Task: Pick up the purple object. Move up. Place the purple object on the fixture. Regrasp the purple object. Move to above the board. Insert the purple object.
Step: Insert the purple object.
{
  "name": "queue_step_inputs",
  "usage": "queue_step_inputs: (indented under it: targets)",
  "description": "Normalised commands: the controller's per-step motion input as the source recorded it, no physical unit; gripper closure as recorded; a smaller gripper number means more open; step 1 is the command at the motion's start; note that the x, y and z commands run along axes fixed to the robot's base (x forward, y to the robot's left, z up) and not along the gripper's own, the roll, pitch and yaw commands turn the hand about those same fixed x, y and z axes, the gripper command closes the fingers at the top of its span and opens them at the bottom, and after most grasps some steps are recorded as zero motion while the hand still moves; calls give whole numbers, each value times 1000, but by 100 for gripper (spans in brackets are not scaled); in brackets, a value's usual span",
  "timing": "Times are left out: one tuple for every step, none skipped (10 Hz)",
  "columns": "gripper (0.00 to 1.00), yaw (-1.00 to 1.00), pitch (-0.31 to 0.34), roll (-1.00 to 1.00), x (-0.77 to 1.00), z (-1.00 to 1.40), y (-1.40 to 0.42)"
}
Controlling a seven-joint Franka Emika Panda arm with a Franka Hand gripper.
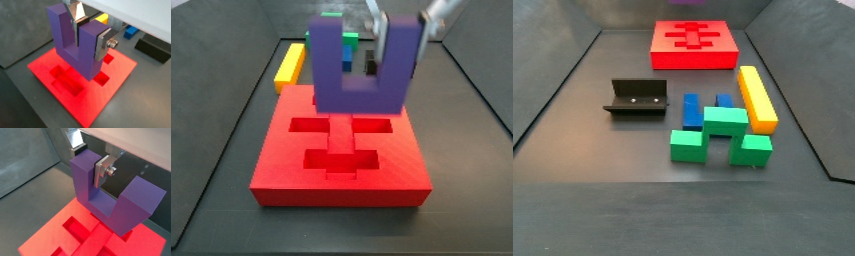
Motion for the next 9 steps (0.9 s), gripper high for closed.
queue_step_inputs:
  targets:
    - [100,0,27,279,491,-517,-571]
    - [100,0,0,133,29,-551,-463]
    - [100,0,0,39,6,-451,-326]
    - [100,0,0,36,0,-374,-240]
    - [100,0,21,0,-54,-249,-14]
    - [100,-37,4,-23,-211,-169,0]
    - [100,-6,0,-117,-257,-114,11]
    - [100,63,-51,-116,-274,-160,-51]
    - [100,140,-56,-104,-354,-177,-57]
